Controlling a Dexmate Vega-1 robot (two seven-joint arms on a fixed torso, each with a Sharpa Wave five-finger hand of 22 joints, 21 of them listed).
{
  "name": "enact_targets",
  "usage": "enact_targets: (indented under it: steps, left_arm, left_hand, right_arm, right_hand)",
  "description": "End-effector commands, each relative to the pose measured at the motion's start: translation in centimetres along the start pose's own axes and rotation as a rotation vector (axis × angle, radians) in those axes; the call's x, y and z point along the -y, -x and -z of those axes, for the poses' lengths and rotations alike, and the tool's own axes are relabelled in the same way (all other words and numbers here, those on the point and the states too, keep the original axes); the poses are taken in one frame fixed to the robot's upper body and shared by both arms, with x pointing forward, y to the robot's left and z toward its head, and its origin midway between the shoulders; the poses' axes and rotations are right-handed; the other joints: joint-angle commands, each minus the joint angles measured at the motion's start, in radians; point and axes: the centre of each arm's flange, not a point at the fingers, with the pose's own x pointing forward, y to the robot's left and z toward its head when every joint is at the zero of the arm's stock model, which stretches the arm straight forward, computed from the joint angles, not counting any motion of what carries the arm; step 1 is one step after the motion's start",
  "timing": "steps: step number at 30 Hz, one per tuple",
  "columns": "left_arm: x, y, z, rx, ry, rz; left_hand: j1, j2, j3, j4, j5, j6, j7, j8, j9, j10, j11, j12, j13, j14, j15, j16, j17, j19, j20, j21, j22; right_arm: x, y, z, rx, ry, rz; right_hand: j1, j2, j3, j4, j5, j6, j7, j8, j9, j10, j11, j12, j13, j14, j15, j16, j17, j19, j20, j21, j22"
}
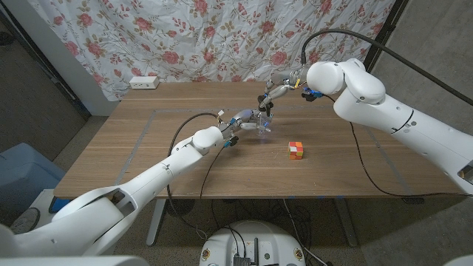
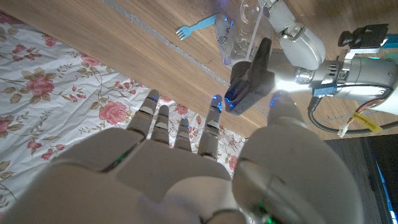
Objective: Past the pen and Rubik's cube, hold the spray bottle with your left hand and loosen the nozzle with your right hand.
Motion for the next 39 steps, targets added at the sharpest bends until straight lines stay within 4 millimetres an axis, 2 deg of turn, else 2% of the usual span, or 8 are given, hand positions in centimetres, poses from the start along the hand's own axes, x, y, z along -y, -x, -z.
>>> enact_targets:
  steps: [1,4,12,29,31,36,39]
  left_arm:
    - [0.3,0.2,0.0,-0.003,0.009,-0.006]
    - [0.4,0.2,0.1,-0.005,0.013,-0.005]
    - [0.6,0.1,0.2,-0.003,0.018,-0.003]
    - [0.8,0.2,0.3,-0.008,0.023,0.004]
    - [0.8,0.2,0.3,-0.009,0.023,0.006]
    - [0.8,0.1,0.3,-0.01,0.025,0.01]
    - [0.8,0.0,0.3,-0.009,0.027,0.012]
  left_hand:
    - [-0.098,0.125,0.007,0.005,-0.005,0.021,0.007,0.008,0.002,0.012,-0.003,-0.005,0.002,0.008,-0.118,-0.002,0.002,-0.003,-0.034,-0.001,0.005]
    - [-0.1,0.127,0.007,0.006,-0.005,0.016,0.006,0.006,0.002,0.012,-0.002,-0.006,0.002,0.007,-0.117,-0.002,0.003,-0.004,-0.033,-0.001,0.005]
    - [-0.103,0.13,0.009,0.007,-0.005,0.016,0.01,0.006,0.001,0.011,0.0,-0.008,0.003,0.007,-0.116,-0.004,0.002,-0.005,-0.032,-0.001,0.005]
    - [-0.105,0.132,0.012,0.007,-0.005,0.016,0.01,0.006,0.001,0.014,-0.001,-0.01,0.004,0.009,-0.117,-0.007,0.001,-0.004,-0.032,-0.001,0.005]
    - [-0.106,0.133,0.012,0.007,-0.005,0.016,0.01,0.007,0.001,0.014,-0.001,-0.01,0.004,0.009,-0.117,-0.008,0.001,-0.004,-0.032,-0.001,0.005]
    - [-0.107,0.133,0.013,0.007,-0.006,0.015,0.01,0.006,0.001,0.012,-0.001,-0.012,0.005,0.009,-0.116,-0.008,0.002,-0.004,-0.032,-0.001,0.005]
    - [-0.107,0.134,0.013,0.007,-0.006,0.015,0.01,0.006,0.001,0.012,-0.002,-0.012,0.005,0.01,-0.116,-0.008,0.002,-0.004,-0.032,-0.001,0.005]
  right_arm:
    - [-0.7,-0.6,0.0,-0.015,0.0,-0.016]
    - [-0.8,-0.7,0.0,-0.017,-0.001,-0.018]
    - [-0.8,-0.6,0.1,-0.017,-0.011,-0.01]
    - [-0.9,-0.4,0.5,0.024,-0.072,0.045]
    - [-0.9,-0.5,0.6,0.029,-0.084,0.039]
    - [-1.0,-0.7,0.9,0.045,-0.117,0.035]
    - [-1.1,-0.7,1.1,0.053,-0.135,0.027]
  right_hand:
    - [0.02,0.0,0.008,-0.017,-0.002,0.014,-0.006,0.008,0.006,-0.005,0.001,0.004,0.002,0.007,0.003,-0.004,0.001,0.015,0.002,0.006,0.004]
    - [0.055,0.01,0.025,-0.039,-0.002,0.027,-0.013,0.015,0.011,-0.005,-0.002,0.005,0.001,0.009,-0.003,-0.005,-0.001,0.022,-0.005,0.007,0.004]
    - [0.101,0.023,0.048,-0.064,-0.003,0.049,-0.035,0.027,0.017,0.002,-0.012,0.008,0.001,0.015,-0.014,-0.005,-0.004,0.03,-0.017,0.008,0.004]
    - [0.167,0.043,0.077,-0.077,-0.01,0.118,-0.089,0.064,0.029,0.039,-0.04,0.018,0.001,0.04,-0.038,0.004,-0.005,0.05,-0.036,0.01,0.003]
    - [0.183,0.049,0.084,-0.079,-0.01,0.129,-0.101,0.07,0.029,0.044,-0.044,0.018,0.001,0.042,-0.046,0.006,-0.005,0.052,-0.04,0.009,0.003]
    - [0.203,0.058,0.094,-0.081,-0.01,0.136,-0.118,0.073,0.029,0.048,-0.055,0.018,0.0,0.043,-0.052,0.007,-0.004,0.054,-0.046,0.009,0.003]
    - [0.239,0.073,0.111,-0.085,-0.005,0.138,-0.136,0.073,0.028,0.048,-0.064,0.016,0.0,0.042,-0.062,0.007,-0.003,0.05,-0.056,0.006,0.003]
